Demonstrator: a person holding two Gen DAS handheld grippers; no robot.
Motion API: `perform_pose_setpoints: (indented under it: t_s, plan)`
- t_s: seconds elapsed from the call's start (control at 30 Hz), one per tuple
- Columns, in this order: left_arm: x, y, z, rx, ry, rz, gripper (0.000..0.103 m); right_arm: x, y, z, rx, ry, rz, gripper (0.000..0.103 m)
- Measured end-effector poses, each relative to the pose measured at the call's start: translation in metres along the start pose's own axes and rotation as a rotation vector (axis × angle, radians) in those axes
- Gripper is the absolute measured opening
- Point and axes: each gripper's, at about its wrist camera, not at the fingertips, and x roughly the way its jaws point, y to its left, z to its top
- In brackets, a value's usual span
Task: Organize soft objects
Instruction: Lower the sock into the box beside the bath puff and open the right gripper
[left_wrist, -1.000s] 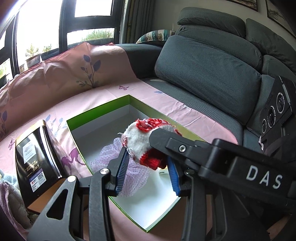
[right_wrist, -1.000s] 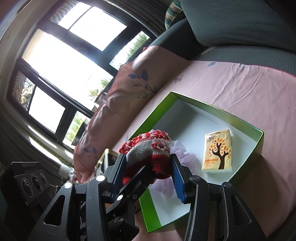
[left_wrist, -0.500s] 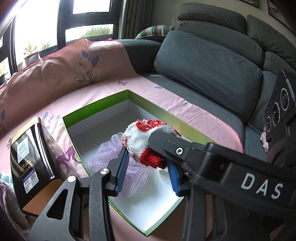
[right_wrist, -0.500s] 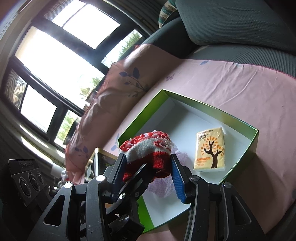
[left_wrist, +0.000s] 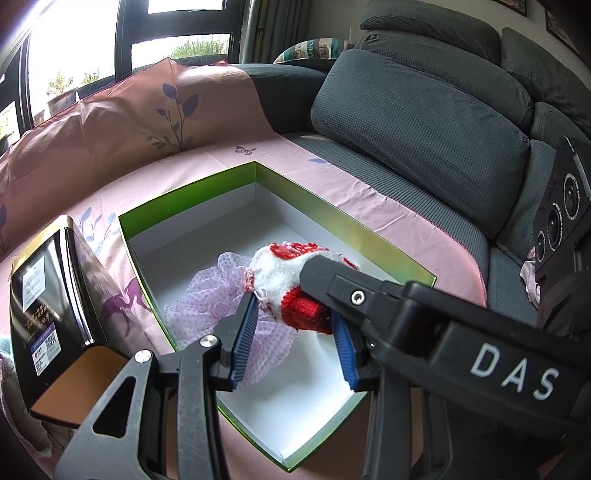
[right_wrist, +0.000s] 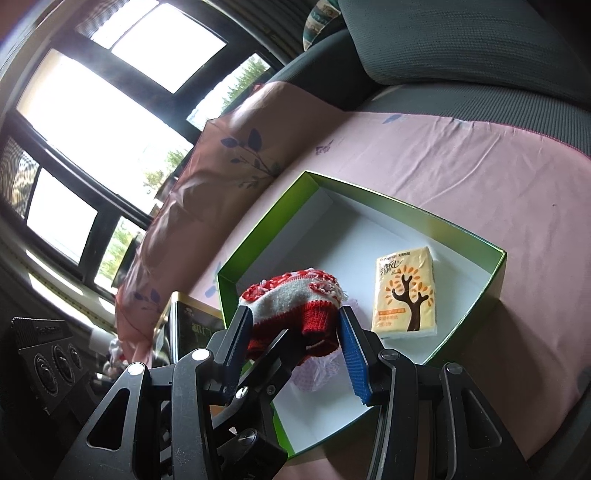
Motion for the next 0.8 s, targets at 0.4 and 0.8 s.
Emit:
perform_pose_setpoints:
  t_s: [0.4, 0.8]
  plan:
    - [0.004, 0.001, -0.001, -0.006, 0.017, 0.0, 0.039, 0.001, -0.001, -0.001, 0.007, 0.003, -0.027, 0.051]
    - [-0.019, 0.008, -0.002, -0.027, -0.024, 0.001, 0.041, -0.007, 0.0, -0.001, 0.019, -0.052, -0.044, 0.051]
